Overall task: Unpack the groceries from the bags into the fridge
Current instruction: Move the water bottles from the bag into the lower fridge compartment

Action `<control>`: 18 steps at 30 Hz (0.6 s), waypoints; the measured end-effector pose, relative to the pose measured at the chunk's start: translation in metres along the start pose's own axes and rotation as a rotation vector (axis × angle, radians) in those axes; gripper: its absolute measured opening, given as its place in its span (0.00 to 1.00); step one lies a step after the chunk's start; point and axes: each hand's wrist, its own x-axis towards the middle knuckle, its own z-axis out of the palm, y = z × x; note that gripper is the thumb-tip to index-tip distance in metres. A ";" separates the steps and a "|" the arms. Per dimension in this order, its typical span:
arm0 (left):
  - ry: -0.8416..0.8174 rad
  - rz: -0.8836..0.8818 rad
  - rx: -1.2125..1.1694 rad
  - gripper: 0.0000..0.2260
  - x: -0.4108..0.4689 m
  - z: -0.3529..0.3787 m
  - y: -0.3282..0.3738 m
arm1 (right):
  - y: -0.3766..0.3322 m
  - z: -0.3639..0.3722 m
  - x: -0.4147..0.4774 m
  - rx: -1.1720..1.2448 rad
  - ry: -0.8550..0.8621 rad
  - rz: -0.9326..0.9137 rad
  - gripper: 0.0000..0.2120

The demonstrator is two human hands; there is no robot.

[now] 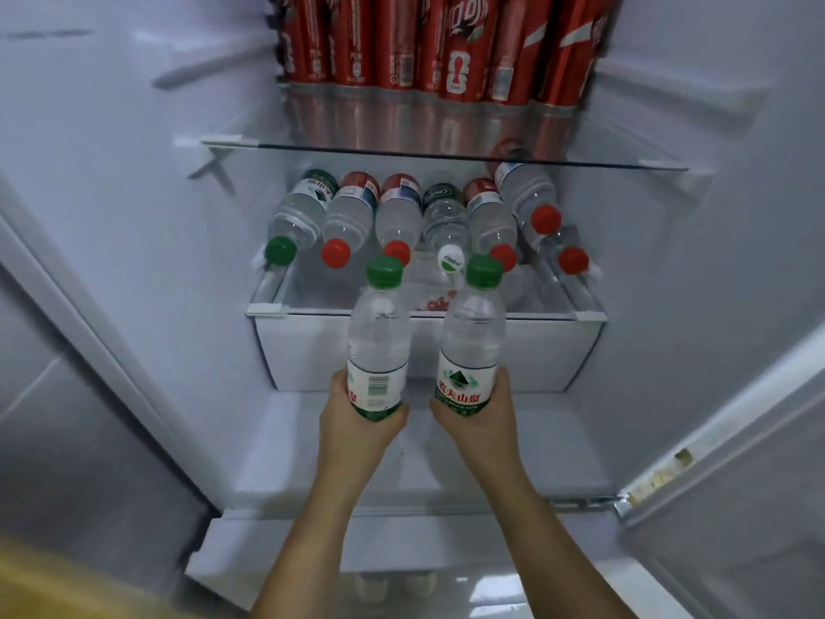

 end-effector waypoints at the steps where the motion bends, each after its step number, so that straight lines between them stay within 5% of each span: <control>1: 0.008 -0.011 0.001 0.25 0.001 -0.001 -0.003 | 0.004 0.002 -0.001 -0.008 0.008 0.005 0.26; 14: -0.095 0.030 0.018 0.26 0.011 -0.009 -0.012 | 0.004 0.000 0.000 -0.061 -0.075 0.027 0.27; 18: -0.053 0.160 0.085 0.21 0.013 -0.027 0.010 | -0.037 -0.022 0.003 -0.141 -0.119 0.030 0.22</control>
